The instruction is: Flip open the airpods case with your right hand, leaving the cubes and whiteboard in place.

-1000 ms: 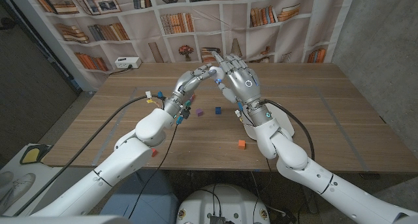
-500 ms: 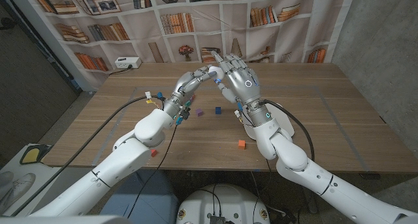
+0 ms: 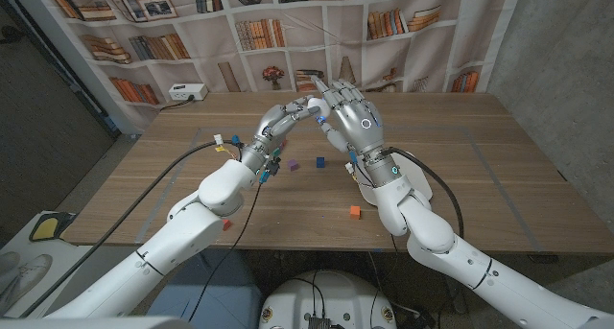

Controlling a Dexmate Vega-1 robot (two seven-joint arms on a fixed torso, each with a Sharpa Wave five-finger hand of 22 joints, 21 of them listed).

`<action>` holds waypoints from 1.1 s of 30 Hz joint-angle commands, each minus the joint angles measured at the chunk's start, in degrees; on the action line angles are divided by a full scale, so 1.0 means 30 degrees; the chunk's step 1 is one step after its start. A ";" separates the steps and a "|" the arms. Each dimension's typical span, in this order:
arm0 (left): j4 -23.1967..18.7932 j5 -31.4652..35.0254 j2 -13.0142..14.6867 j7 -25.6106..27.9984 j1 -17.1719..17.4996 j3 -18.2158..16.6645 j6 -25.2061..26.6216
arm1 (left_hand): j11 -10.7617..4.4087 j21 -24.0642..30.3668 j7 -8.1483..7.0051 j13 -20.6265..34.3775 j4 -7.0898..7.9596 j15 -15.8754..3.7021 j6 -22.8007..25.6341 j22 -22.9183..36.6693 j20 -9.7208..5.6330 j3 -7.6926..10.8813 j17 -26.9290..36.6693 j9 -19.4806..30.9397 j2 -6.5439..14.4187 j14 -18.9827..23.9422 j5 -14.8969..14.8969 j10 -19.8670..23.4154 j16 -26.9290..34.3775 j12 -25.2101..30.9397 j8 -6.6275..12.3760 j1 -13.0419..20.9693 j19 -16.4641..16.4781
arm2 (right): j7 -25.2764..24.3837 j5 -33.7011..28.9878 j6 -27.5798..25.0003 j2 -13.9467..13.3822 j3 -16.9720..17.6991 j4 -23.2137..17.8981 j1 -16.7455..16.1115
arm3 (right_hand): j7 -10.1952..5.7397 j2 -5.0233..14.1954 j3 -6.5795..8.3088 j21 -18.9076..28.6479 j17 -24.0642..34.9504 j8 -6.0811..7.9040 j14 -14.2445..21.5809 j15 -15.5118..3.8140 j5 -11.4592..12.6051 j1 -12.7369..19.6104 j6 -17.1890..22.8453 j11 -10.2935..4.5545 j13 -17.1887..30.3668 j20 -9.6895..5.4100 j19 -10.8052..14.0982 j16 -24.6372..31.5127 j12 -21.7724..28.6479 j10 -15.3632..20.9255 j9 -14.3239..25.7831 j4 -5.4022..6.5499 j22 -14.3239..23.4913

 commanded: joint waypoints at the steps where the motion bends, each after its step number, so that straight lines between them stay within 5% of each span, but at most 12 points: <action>1: 0.0016 -0.0003 -0.0245 0.0246 0.0160 0.0129 -0.0161 | 0.0028 0.0173 -0.0402 0.0045 0.0055 -0.0005 0.0643 -0.0017 0.0101 0.0150 -0.0013 0.0050 0.0620 0.0115 -0.0016 0.0248 0.0076 0.0088 0.0076 0.0902 0.0146 | -0.0051 0.0149 0.0046 -0.0021 0.0159 -0.0213 -0.0309 | -0.0011 0.0191 -0.0069 -0.0016 0.0063 0.0039 0.0161 -0.2564 0.0104 -0.0043 0.0194 -0.2048 0.0074 -0.0035 0.0175 -0.0014 0.0184 0.2170 0.0029 0.0015 0.0036; 22: 0.0928 -0.0073 -0.0894 0.0322 0.0825 -0.0062 -0.2068 | -0.0355 0.0148 -0.0691 0.0039 0.0179 -0.0174 0.1092 -0.0011 0.0046 0.0010 -0.0015 0.0125 0.0500 0.0509 -0.0165 0.0760 0.0113 0.0077 0.0066 0.1313 0.0323 | 0.0353 -0.0115 0.0043 0.0114 0.0100 -0.0432 -0.0252 | 0.0078 -0.0044 -0.0471 -0.0056 0.0111 -0.0154 -0.0074 -0.2153 0.0019 -0.0572 -0.0018 -0.1791 -0.0075 0.0195 0.0100 -0.0154 -0.0086 0.1447 0.0037 0.0244 0.0038; 27: 0.1169 -0.0206 -0.0945 0.0085 0.0780 -0.0077 -0.2316 | -0.0667 0.0138 -0.0891 0.0036 0.0203 -0.0297 0.1243 -0.0009 0.0062 -0.0075 -0.0015 0.0124 0.0436 0.0610 -0.0201 0.1176 0.0118 0.0145 0.0036 0.1417 0.0376 | 0.0559 -0.0253 -0.0038 0.0143 0.0073 -0.0496 -0.0242 | 0.0148 -0.0256 -0.0722 -0.0086 0.0162 -0.0283 -0.0714 -0.1850 -0.0060 -0.0912 -0.0401 -0.1740 -0.0403 0.0523 -0.0054 -0.0399 -0.0860 -0.0128 0.0047 0.0287 0.0042; 33: 0.1470 -0.0334 -0.1109 -0.0082 0.0689 -0.0038 -0.2566 | -0.0593 0.0123 -0.0975 0.0035 0.0223 -0.0204 0.1088 -0.0006 0.0191 -0.0116 -0.0013 0.0125 0.0436 0.0629 -0.0217 0.1082 0.0103 0.0040 -0.0088 0.1503 0.0383 | 0.0939 -0.0299 -0.0026 0.0060 0.0089 -0.0580 -0.0231 | 0.0486 -0.0731 -0.1421 -0.0121 0.0258 -0.0368 -0.1899 -0.1183 -0.0237 -0.2390 -0.1154 -0.0782 -0.0996 0.1110 -0.0461 -0.0667 -0.2139 -0.2335 0.0063 0.0738 0.0059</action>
